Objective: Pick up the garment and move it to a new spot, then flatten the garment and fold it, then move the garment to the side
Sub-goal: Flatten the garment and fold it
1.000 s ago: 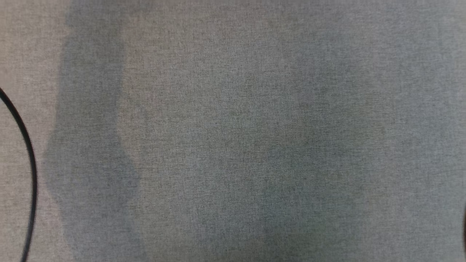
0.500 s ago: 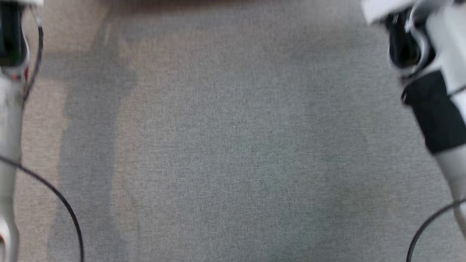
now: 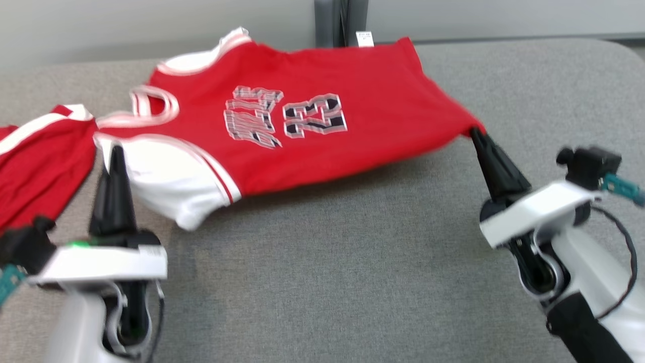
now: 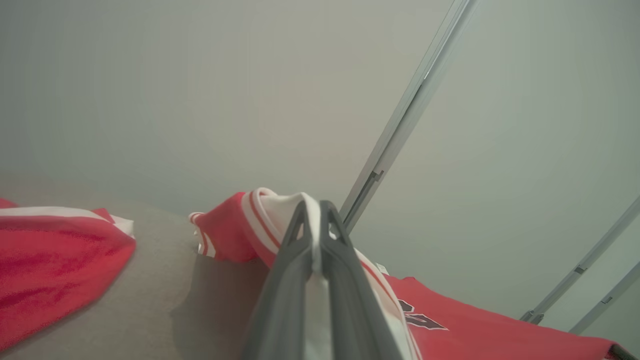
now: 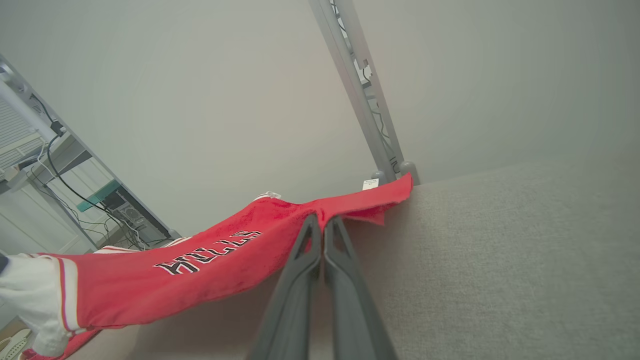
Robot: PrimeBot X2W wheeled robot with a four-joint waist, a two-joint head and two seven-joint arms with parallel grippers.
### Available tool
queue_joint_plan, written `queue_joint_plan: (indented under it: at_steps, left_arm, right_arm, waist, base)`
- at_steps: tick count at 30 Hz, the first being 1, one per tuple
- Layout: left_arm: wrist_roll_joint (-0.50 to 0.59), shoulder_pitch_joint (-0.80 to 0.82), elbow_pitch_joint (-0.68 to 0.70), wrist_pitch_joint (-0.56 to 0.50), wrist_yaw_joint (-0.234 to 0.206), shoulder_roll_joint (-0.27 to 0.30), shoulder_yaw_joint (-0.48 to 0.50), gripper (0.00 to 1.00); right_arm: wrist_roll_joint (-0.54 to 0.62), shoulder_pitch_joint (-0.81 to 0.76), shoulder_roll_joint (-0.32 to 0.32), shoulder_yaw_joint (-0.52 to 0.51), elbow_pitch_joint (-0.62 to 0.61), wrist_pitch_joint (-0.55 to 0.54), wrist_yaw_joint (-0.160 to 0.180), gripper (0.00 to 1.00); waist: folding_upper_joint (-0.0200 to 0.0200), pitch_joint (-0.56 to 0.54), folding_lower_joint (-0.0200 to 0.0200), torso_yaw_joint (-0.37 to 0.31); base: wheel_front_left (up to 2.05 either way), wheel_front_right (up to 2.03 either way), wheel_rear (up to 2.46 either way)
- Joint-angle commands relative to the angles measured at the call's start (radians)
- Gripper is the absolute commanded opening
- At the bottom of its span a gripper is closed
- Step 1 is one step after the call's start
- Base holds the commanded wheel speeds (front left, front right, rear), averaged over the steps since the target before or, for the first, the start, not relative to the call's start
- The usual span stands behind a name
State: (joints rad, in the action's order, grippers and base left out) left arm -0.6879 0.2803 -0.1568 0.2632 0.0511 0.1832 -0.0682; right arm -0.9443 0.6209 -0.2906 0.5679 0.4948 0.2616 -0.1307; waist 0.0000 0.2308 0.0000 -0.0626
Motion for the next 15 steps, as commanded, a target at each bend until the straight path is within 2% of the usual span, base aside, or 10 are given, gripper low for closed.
queue_joint_plan:
  at_steps: [1, 2, 7, 15]
  left_arm:
    - [0.003, -0.033, 0.014, 0.001, -0.003, -0.009, 0.013, 0.0]
    - [0.013, -0.102, 0.029, 0.001, -0.003, -0.035, 0.008, 0.0]
    - [0.018, -0.226, 0.035, 0.001, -0.024, -0.084, 0.032, 0.0]
    - [0.014, -0.388, 0.002, 0.001, -0.046, -0.121, 0.042, 0.0]
  right_arm:
    - [-0.002, -0.03, -0.012, -0.012, -0.013, 0.005, 0.0, 0.0]
    - [-0.001, -0.095, -0.017, -0.028, -0.027, 0.005, 0.0, 0.0]
    - [0.006, -0.237, -0.018, -0.064, -0.057, 0.005, 0.0, 0.0]
    - [0.036, -0.433, -0.032, -0.12, -0.106, -0.007, 0.0, 0.0]
  waist:
    - [0.0, -0.038, 0.0, 0.01]
    - [0.0, -0.063, 0.0, 0.013]
    - [0.0, -0.112, 0.0, 0.02]
    - [0.0, -0.162, 0.0, 0.026]
  base:
    - [0.0, 0.0, 0.0]
    - [0.0, 0.0, 0.0]
    - [0.0, 0.0, 0.0]
    - [0.0, 0.0, 0.0]
